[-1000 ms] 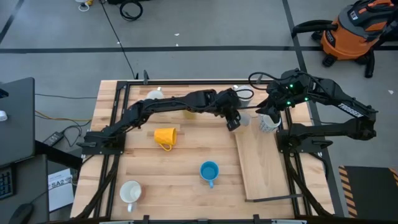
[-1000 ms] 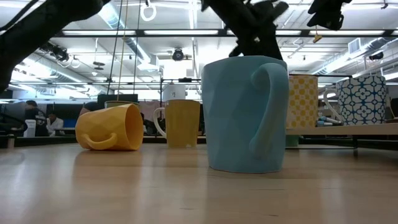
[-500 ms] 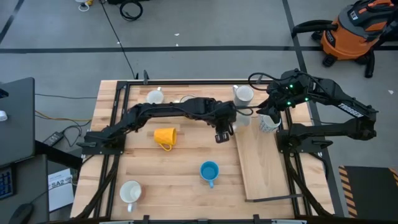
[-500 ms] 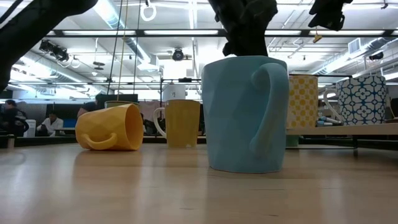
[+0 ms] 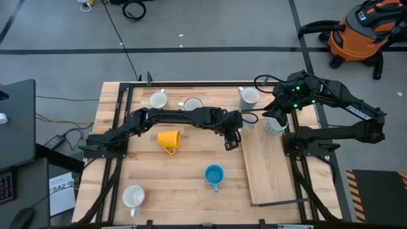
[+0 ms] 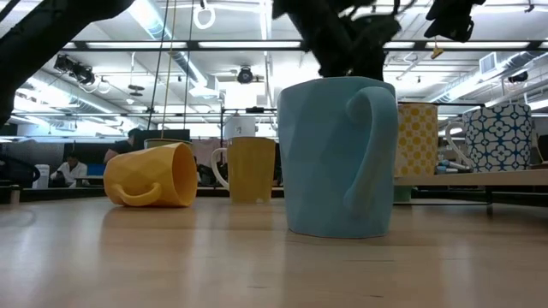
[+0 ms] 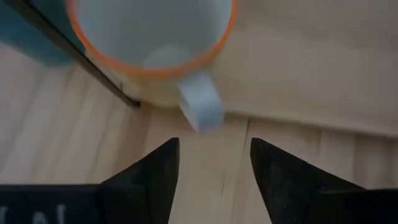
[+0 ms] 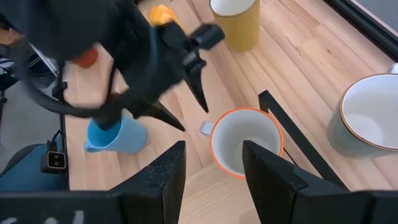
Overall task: Place coffee mugs
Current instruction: Put the yellow patterned mug on the shelf
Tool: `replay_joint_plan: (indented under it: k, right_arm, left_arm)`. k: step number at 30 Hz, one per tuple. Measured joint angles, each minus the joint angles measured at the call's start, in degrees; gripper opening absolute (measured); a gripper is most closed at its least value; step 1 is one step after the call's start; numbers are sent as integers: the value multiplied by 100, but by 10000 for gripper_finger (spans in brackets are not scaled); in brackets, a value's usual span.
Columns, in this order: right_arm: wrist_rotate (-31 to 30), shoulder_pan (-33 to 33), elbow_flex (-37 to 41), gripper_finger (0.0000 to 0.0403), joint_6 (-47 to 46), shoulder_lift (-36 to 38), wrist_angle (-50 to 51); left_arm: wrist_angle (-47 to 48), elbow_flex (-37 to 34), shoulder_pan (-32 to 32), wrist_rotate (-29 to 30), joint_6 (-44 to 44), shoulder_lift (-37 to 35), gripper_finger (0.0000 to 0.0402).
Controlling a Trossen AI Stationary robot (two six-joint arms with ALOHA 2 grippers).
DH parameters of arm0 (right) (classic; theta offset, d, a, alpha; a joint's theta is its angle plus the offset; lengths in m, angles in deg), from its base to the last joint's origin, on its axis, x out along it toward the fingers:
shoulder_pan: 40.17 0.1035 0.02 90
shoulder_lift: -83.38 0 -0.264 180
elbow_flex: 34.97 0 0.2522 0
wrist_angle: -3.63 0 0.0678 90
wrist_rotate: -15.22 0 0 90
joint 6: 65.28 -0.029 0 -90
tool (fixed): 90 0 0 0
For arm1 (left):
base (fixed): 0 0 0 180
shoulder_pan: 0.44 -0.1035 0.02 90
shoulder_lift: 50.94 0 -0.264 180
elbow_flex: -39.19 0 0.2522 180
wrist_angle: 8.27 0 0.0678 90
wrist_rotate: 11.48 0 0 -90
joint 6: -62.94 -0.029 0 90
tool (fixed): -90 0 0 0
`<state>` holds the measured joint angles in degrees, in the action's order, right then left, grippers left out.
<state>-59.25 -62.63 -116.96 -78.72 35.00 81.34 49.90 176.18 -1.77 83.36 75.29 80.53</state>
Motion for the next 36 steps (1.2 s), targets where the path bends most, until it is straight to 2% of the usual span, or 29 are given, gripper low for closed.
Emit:
replay_joint_plan:
  k: [4,12,21,31,36]
  right_arm:
    - [0,2,0,164,10,0,0]
    - [0,0,0,164,10,0,-1]
    - [0,0,0,164,10,0,0]
    - [-83,0,0,164,10,0,-1]
    - [-85,1,0,164,10,0,0]
  left_arm:
    - [-409,-258,-3,4,335,-1,206]
    - [-1123,-588,-34,80,352,0,206]
    - [-1209,-580,-48,1027,335,-1,206]
    - [-1230,-580,-50,1678,-325,-1,205]
    - [-1412,-580,-77,1764,-717,-1,205]
